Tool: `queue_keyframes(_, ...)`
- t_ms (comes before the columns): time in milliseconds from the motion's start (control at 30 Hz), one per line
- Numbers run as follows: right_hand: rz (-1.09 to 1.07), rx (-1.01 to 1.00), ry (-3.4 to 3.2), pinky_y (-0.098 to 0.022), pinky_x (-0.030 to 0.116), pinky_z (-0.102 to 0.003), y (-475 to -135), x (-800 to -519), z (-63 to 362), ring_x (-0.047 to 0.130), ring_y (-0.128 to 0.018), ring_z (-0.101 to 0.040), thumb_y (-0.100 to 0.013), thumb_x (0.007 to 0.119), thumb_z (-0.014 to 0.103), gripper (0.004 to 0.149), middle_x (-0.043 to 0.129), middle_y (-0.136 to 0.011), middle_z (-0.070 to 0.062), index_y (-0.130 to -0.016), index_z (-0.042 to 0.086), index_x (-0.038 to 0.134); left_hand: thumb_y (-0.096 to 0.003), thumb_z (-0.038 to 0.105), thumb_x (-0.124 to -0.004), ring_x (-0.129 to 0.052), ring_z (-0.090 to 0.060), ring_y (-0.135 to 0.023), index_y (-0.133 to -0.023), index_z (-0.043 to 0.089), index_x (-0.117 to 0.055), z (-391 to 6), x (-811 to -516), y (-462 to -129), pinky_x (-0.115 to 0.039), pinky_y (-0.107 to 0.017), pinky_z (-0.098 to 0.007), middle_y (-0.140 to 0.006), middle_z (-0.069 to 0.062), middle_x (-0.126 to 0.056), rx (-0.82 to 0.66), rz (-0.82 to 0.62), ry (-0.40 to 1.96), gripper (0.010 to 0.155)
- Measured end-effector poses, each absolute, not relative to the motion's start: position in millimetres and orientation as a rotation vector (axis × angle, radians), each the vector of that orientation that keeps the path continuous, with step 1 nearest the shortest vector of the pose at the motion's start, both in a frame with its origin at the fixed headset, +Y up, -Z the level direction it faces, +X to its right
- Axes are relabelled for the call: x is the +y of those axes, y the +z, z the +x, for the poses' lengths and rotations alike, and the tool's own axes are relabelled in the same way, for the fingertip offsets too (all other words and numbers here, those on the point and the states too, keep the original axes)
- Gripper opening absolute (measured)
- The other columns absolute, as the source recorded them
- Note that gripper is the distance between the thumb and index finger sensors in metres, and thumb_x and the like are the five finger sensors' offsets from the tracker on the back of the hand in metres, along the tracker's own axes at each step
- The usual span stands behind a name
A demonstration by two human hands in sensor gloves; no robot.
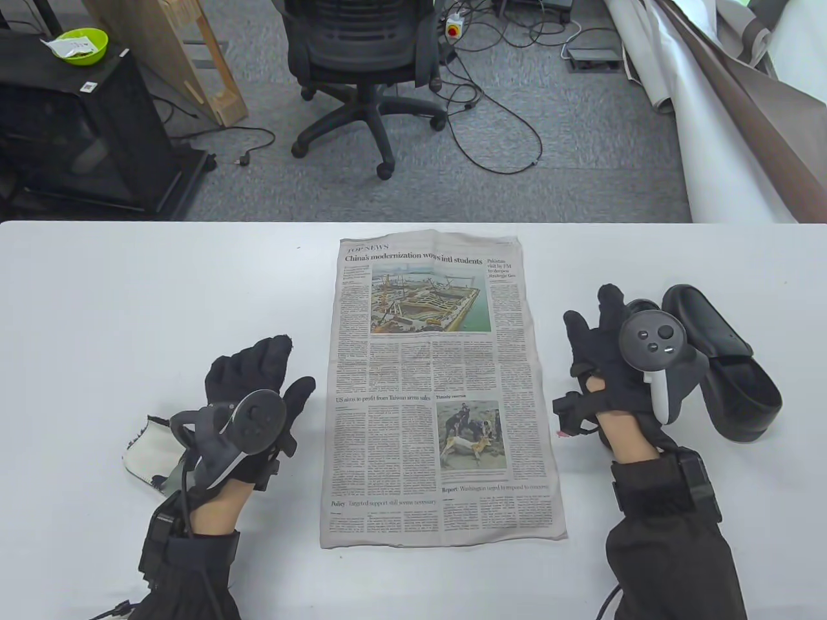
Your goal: Dip and apply built-in sponge shoe polish on shoes
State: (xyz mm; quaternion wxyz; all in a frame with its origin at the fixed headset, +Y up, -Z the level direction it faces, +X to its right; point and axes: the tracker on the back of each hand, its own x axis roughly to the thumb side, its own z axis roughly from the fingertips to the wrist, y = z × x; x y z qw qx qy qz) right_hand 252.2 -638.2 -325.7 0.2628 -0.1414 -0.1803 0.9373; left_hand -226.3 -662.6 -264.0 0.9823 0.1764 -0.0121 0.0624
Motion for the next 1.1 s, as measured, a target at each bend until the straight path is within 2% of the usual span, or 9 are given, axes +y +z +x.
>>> queue_keyframes(100, -0.433, -0.533, 2.655, -0.054, 0.078, -0.053, -313, -638, 261, 0.094, -0.071, -0.034, -0.040, 0.075, 0.058, 0.078, 0.067, -0.099, -0.014, -0.103, 0.018, 0.057, -0.0426, 0.062, -0.078, -0.075, -0.039, -0.101, -0.105, 0.030, -0.059, -228, -664, -263, -0.053, -0.077, -0.067, -0.112, -0.007, -0.070, -0.013, 0.339, 0.104, 0.073)
queue_keyframes(233, -0.536, -0.564, 2.716, -0.056, 0.075, -0.056, -301, -653, 272, 0.090, -0.075, -0.039, -0.038, 0.075, 0.061, 0.079, 0.066, -0.100, -0.015, -0.103, 0.017, 0.059, -0.0430, 0.062, -0.077, -0.071, -0.041, -0.103, -0.105, 0.029, -0.058, -229, -668, -263, -0.049, -0.078, -0.069, -0.113, -0.008, -0.068, 0.000, 0.319, 0.102, 0.072)
queue_keyframes(433, -0.644, -0.448, 2.889, -0.061, 0.065, -0.065, -296, -686, 276, 0.072, -0.087, -0.054, -0.037, 0.075, 0.063, 0.076, 0.061, -0.103, -0.017, -0.098, 0.017, 0.069, -0.0429, 0.062, -0.076, -0.071, -0.041, -0.103, -0.105, 0.029, -0.058, -229, -669, -263, -0.049, -0.078, -0.069, -0.113, -0.008, -0.067, 0.013, 0.303, 0.087, 0.073)
queue_keyframes(600, -0.740, -0.195, 2.973, -0.059, 0.066, -0.070, -301, -704, 276, 0.064, -0.089, -0.064, -0.037, 0.073, 0.065, 0.076, 0.051, -0.107, -0.022, -0.094, 0.014, 0.072, -0.0432, 0.062, -0.076, -0.070, -0.042, -0.104, -0.105, 0.029, -0.058, -232, -673, -265, -0.047, -0.078, -0.070, -0.114, -0.009, -0.067, 0.026, 0.277, 0.072, 0.073)
queue_keyframes(700, -0.748, -0.107, 2.954, -0.058, 0.069, -0.067, -304, -717, 278, 0.062, -0.089, -0.065, -0.036, 0.072, 0.066, 0.077, 0.040, -0.107, -0.026, -0.092, 0.013, 0.072, -0.0432, 0.062, -0.076, -0.069, -0.042, -0.104, -0.105, 0.029, -0.058, -233, -675, -266, -0.047, -0.078, -0.070, -0.114, -0.009, -0.066, 0.028, 0.265, 0.072, 0.073)
queue_keyframes(800, -0.763, -0.033, 2.970, -0.054, 0.074, -0.062, -309, -726, 280, 0.067, -0.085, -0.063, -0.036, 0.073, 0.066, 0.074, 0.040, -0.106, -0.028, -0.089, 0.014, 0.075, -0.0435, 0.062, -0.076, -0.069, -0.042, -0.104, -0.105, 0.029, -0.058, -232, -675, -266, -0.047, -0.077, -0.070, -0.114, -0.009, -0.066, 0.030, 0.259, 0.067, 0.072)
queue_keyframes(900, -0.779, -0.071, 3.010, -0.050, 0.078, -0.057, -310, -728, 279, 0.073, -0.082, -0.060, -0.036, 0.073, 0.065, 0.070, 0.041, -0.106, -0.028, -0.088, 0.019, 0.077, -0.0437, 0.062, -0.076, -0.069, -0.042, -0.104, -0.105, 0.029, -0.058, -232, -674, -266, -0.047, -0.078, -0.070, -0.114, -0.009, -0.066, 0.032, 0.250, 0.064, 0.072)
queue_keyframes(1000, -0.827, -0.109, 3.061, -0.049, 0.078, -0.052, -313, -736, 279, 0.074, -0.079, -0.055, -0.036, 0.073, 0.065, 0.076, 0.036, -0.105, -0.029, -0.093, 0.015, 0.069, -0.0438, 0.062, -0.076, -0.069, -0.042, -0.104, -0.105, 0.029, -0.058, -232, -674, -267, -0.047, -0.078, -0.070, -0.114, -0.008, -0.066, 0.031, 0.248, 0.067, 0.072)
queue_keyframes(1100, -0.849, -0.135, 3.080, -0.046, 0.080, -0.047, -314, -738, 281, 0.079, -0.073, -0.048, -0.036, 0.074, 0.065, 0.072, 0.040, -0.102, -0.032, -0.091, 0.018, 0.072, -0.0439, 0.062, -0.076, -0.069, -0.042, -0.104, -0.106, 0.029, -0.057, -232, -674, -267, -0.046, -0.078, -0.070, -0.114, -0.008, -0.066, 0.029, 0.244, 0.071, 0.072)
